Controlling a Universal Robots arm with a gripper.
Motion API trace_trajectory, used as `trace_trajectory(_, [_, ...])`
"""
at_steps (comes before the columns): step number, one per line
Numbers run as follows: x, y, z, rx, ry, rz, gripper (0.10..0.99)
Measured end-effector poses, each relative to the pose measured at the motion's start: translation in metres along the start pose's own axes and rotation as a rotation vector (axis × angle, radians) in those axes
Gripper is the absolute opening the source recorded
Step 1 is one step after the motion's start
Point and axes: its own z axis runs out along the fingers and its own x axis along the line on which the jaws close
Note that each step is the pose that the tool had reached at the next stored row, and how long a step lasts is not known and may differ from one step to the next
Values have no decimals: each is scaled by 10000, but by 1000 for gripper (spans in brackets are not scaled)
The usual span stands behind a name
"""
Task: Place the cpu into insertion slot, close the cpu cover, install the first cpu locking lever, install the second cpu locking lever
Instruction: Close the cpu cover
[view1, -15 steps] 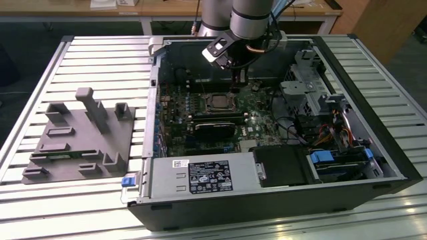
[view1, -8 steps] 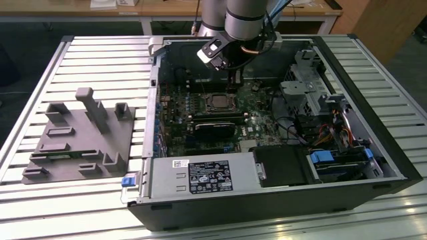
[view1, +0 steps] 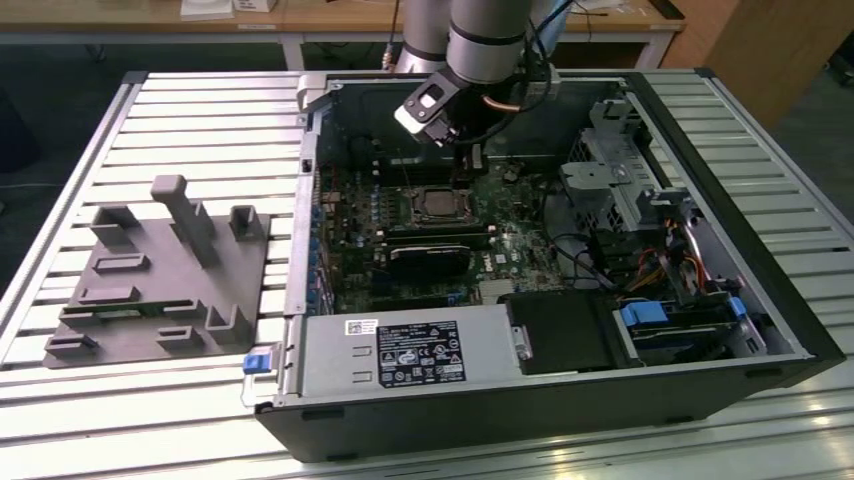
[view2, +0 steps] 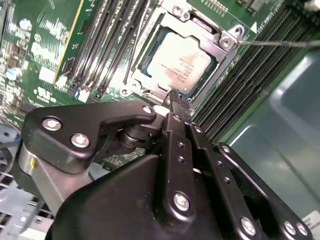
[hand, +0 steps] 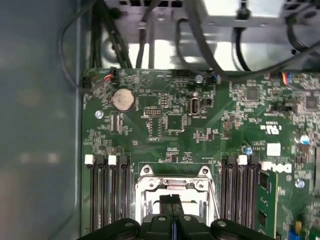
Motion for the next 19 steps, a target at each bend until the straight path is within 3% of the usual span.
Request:
trace_trajectory(7, [-2, -14, 4, -11, -11, -727, 106])
trace_trajectory(11, [-11, -21, 9, -178, -22, -923, 106])
trace_trajectory(14, [-17, -64, 18, -236, -23, -936, 106])
trace_trajectory(19, [-22, -147, 37, -236, -26, -859, 106])
